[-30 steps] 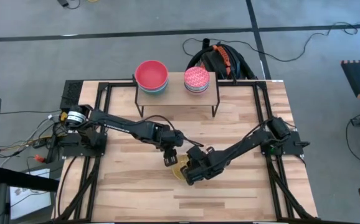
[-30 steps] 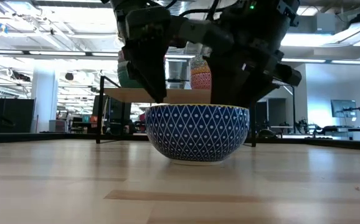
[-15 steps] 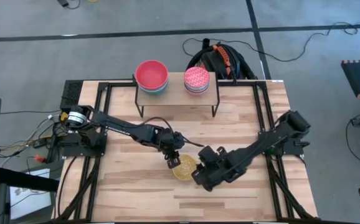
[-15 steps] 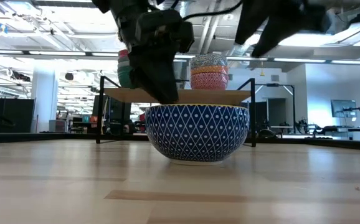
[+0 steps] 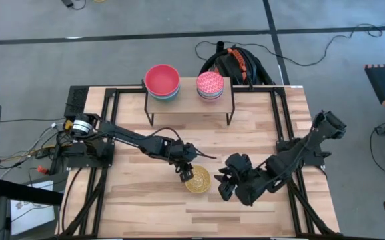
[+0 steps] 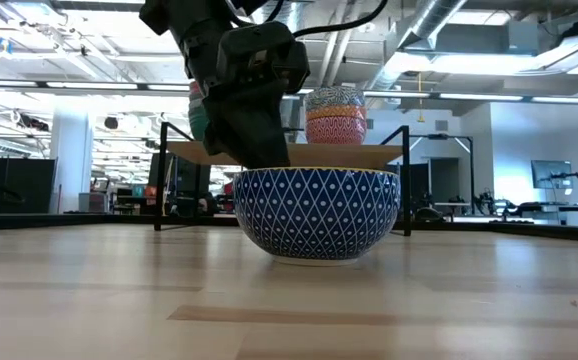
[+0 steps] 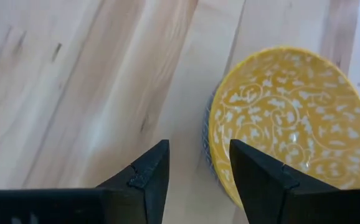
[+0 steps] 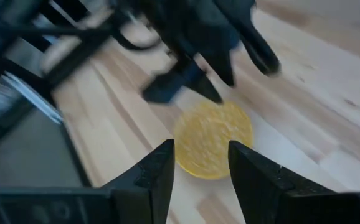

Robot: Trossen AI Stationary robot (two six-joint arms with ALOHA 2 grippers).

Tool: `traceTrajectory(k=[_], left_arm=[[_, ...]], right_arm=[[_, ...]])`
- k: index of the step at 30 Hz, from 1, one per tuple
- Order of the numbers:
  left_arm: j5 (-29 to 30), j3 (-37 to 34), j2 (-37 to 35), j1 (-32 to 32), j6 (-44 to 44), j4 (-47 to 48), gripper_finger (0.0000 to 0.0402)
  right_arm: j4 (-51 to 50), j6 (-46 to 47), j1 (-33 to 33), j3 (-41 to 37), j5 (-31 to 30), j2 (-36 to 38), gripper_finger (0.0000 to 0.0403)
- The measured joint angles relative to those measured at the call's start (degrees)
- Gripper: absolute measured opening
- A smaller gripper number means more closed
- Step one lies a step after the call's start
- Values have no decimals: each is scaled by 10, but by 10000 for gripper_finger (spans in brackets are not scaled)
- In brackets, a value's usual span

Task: Place and stack bowls onto a shelf
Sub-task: Stack the yellow bowl into the red printed bowl

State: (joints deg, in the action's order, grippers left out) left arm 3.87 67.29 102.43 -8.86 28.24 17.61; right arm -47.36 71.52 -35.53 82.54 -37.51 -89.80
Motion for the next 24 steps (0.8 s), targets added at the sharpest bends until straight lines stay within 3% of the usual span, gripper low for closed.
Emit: traceTrajectory(k=[5,16,24], left_arm=[[20,0,5,-1,-11,-13,141],[-2,1,47,-4,-9,-26,109],[-11,2,55,-4,-26,-25,11]], right_arm=[[31,-19,2,0,-29,21,171],[90,-40,2,1,-39,30,168],[102,-65,-14,1,-84,68,168]])
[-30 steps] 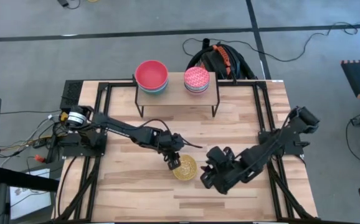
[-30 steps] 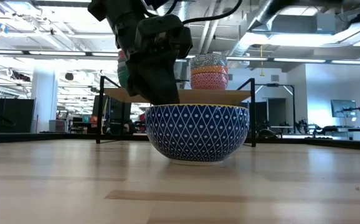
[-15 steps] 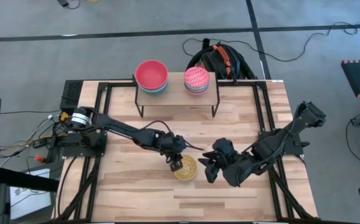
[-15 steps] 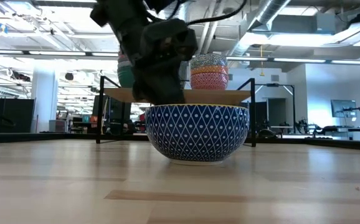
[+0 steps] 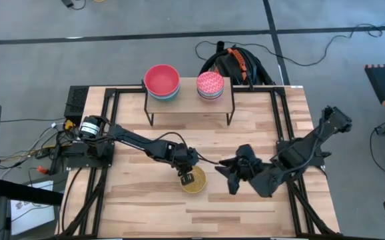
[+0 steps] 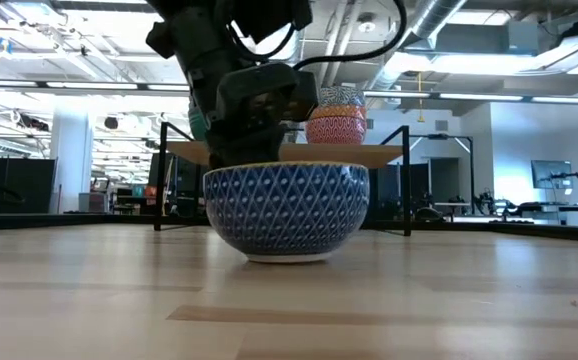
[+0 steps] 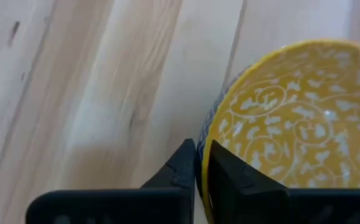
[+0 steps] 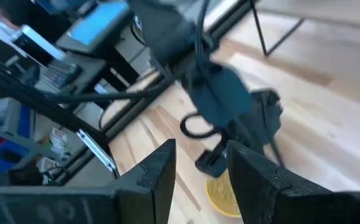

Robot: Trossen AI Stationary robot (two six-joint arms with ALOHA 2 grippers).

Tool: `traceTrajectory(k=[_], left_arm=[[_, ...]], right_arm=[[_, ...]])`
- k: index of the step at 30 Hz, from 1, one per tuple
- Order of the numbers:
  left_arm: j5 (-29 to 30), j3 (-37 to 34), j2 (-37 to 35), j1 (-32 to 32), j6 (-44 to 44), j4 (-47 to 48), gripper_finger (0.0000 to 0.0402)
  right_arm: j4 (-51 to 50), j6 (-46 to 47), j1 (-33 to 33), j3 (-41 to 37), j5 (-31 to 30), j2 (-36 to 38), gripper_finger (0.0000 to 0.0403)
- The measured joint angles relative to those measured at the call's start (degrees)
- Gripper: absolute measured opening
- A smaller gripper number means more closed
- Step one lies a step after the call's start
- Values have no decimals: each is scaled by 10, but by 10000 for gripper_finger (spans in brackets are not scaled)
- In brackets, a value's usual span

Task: Place and stack bowls onto a shelf
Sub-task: Stack the yellow bowl into the red printed bowl

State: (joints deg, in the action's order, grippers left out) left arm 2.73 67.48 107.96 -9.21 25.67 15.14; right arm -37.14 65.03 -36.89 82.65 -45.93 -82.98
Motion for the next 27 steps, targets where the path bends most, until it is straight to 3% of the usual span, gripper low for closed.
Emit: traceTrajectory(k=[5,10,14,20,23,27], left_arm=[[-26,11,0,12,-1,29,5],[-35,86,-6,34,-58,129,3],[-27,180,-26,63,-118,216,2],[17,384,-35,135,-221,354,2],[58,457,-35,186,-266,361,2],[67,511,-35,271,-285,353,1]], right_arm=[[-2,-22,-7,0,-41,32,168],[-5,-45,4,0,-90,67,168],[-6,-62,19,0,-125,99,168],[-8,-81,40,1,-157,142,168],[-7,-82,53,1,-159,151,168],[-6,-81,73,1,-159,151,168]])
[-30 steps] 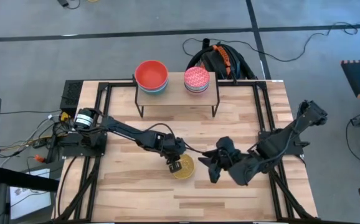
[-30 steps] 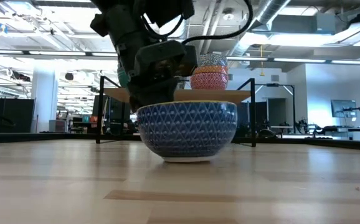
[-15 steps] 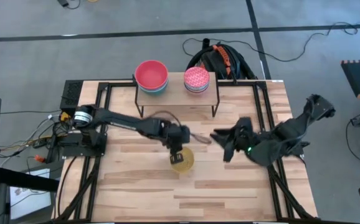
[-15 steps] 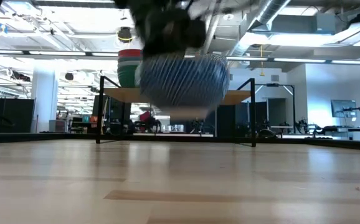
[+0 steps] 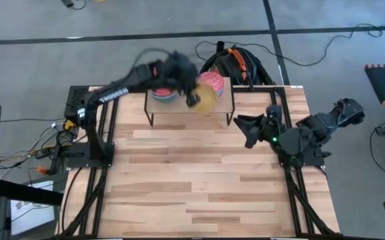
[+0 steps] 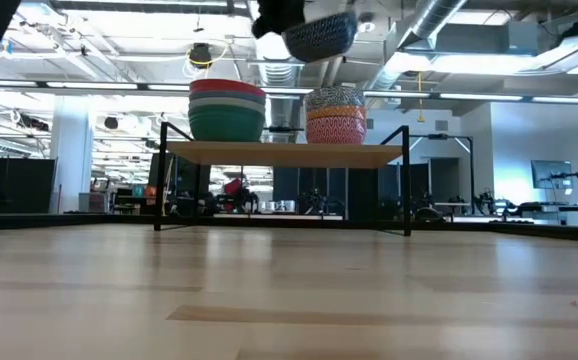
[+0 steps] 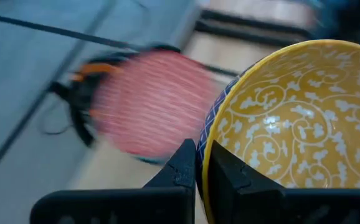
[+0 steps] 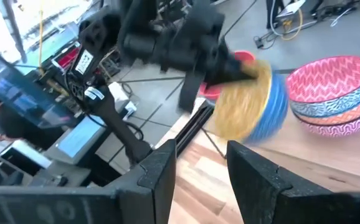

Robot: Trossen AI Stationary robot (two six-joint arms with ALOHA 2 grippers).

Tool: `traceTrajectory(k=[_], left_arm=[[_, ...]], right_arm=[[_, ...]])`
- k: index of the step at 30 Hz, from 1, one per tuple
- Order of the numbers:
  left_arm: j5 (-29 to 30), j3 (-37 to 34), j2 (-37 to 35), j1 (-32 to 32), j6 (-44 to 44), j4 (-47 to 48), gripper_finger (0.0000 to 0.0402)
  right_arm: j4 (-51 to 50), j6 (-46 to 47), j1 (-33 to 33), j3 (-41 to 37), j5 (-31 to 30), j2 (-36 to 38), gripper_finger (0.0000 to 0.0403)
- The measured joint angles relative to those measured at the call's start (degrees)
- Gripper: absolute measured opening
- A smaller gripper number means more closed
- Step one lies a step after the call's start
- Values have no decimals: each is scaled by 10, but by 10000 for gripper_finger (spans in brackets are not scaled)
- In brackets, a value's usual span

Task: Place and stack bowls onto a shelf
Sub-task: Stack the yellow bowl into the red printed bowl

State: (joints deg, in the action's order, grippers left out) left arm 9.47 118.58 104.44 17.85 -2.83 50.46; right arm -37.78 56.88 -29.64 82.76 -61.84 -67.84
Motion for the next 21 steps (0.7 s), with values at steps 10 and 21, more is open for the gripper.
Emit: traceTrajectory(k=[10,21], left_arm=[[-82,2,31,141,16,-132,1],[-123,2,65,173,-17,-182,2]], right_arm=[[5,3,60,0,7,-5,168],[5,17,132,0,51,-5,168]])
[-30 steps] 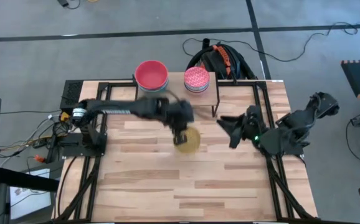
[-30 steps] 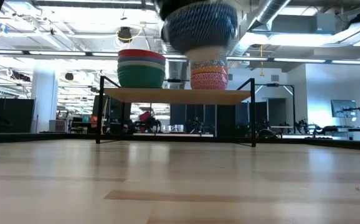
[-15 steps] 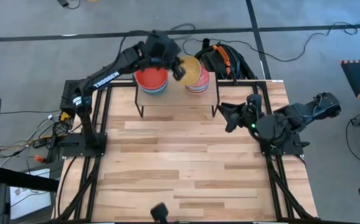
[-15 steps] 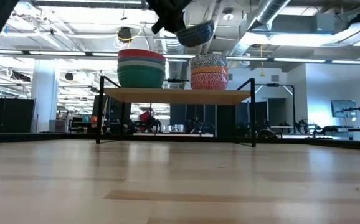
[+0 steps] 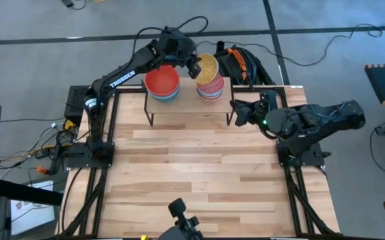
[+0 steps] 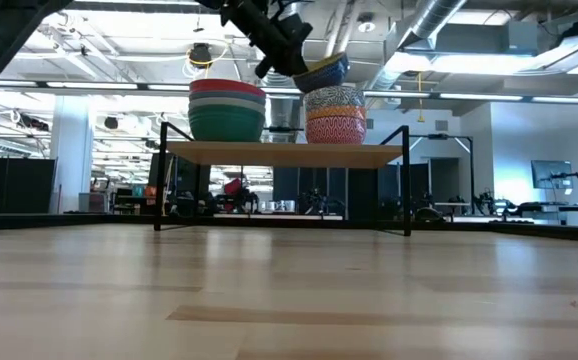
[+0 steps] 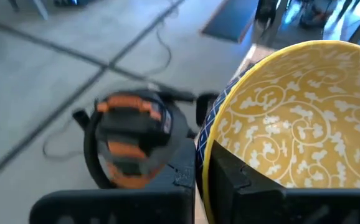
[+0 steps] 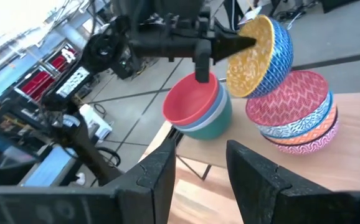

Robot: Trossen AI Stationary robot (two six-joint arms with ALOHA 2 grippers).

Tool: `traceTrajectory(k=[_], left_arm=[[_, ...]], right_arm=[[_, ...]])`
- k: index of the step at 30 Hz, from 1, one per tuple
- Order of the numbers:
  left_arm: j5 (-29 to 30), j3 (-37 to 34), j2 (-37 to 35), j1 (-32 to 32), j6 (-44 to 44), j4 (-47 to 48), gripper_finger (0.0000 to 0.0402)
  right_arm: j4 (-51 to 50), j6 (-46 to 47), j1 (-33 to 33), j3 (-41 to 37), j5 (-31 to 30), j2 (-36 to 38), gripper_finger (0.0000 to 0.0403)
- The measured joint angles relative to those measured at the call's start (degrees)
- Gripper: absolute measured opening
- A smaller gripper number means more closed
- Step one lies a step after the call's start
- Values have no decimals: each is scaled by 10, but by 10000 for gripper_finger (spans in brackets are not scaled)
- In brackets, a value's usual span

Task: Place and stack bowls onto a shelf
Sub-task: Stack the yellow bowl into the red printed bowl

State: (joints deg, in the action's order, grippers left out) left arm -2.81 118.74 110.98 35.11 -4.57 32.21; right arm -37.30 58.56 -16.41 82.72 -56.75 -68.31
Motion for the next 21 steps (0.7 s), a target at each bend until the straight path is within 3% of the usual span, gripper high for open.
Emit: traceTrajectory(k=[10,21], left_arm=[[-55,1,9,-6,-69,-23,8],[-59,0,17,-9,-88,-10,11]], right_arm=[[-4,7,31,0,27,0,168],[-8,13,35,0,31,0,168]])
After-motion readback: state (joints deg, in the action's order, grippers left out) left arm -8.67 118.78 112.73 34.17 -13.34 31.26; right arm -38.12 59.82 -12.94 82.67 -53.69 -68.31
